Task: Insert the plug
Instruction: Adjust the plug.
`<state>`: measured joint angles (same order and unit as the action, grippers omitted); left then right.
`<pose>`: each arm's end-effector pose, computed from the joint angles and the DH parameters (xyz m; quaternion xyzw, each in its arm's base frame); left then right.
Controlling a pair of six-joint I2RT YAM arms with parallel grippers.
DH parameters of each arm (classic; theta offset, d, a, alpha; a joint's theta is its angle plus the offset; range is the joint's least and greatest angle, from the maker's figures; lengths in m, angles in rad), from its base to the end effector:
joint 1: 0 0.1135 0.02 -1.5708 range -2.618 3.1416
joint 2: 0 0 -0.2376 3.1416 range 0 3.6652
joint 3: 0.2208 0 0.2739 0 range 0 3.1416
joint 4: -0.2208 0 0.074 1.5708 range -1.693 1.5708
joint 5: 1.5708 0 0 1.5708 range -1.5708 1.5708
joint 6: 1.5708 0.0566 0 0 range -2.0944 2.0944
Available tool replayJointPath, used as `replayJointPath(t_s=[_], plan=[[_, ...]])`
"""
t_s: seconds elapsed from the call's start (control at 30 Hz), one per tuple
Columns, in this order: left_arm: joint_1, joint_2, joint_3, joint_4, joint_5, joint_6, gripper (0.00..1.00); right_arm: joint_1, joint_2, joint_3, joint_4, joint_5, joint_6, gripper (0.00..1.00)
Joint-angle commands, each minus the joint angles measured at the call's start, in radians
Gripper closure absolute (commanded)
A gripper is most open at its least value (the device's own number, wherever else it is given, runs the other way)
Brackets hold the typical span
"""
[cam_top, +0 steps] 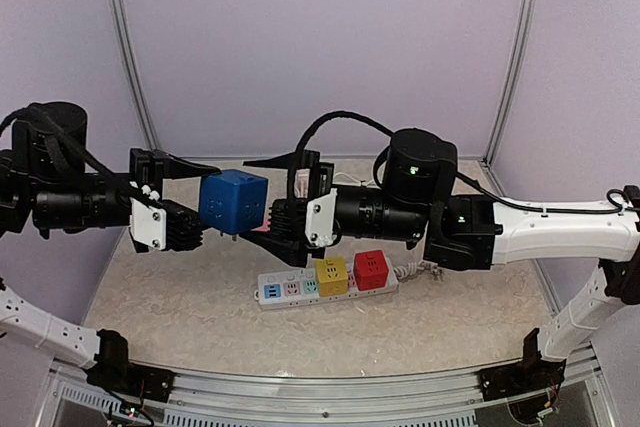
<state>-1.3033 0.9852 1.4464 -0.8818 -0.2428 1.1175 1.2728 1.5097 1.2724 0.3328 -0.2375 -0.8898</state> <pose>0.0710 -0.2076 0.4315 0.7562 0.3554 0.0511 0.5470 0.1070 0.3937 0.3584 -0.6306 0.2366 0.2181 0.7062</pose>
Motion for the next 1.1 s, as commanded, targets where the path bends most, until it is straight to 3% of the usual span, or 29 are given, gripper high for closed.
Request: replayJointPath(t_s=[0.0, 0.17, 0.3, 0.43, 0.63, 0.87, 1.07], plan=[[-0.004, -0.054, -0.127, 0.211, -0.144, 0.212, 1.00, 0.013, -0.044, 0.011, 0.021, 0.173, 0.153, 0.01], [0.003, -0.186, -0.389, 0.504, -0.177, 0.571, 1.00, 0.009, -0.091, 0.071, -0.184, 0.241, 0.312, 0.00], [0.023, -0.269, -0.525, 0.669, -0.138, 0.715, 1.00, 0.007, -0.025, 0.271, -0.419, 0.323, 0.595, 0.00], [0.035, -0.274, -0.545, 0.694, -0.158, 0.698, 1.00, 0.006, 0.077, 0.469, -0.611, 0.307, 0.806, 0.00], [0.048, -0.264, -0.542, 0.682, -0.174, 0.650, 1.00, 0.009, 0.234, 0.710, -0.874, 0.347, 0.994, 0.00], [0.062, -0.252, -0.512, 0.658, -0.185, 0.525, 1.00, 0.036, 0.276, 0.740, -0.956, 0.244, 0.968, 0.00], [0.094, -0.232, -0.465, 0.623, -0.152, 0.415, 1.00, 0.036, 0.310, 0.764, -0.982, 0.284, 0.965, 0.00]])
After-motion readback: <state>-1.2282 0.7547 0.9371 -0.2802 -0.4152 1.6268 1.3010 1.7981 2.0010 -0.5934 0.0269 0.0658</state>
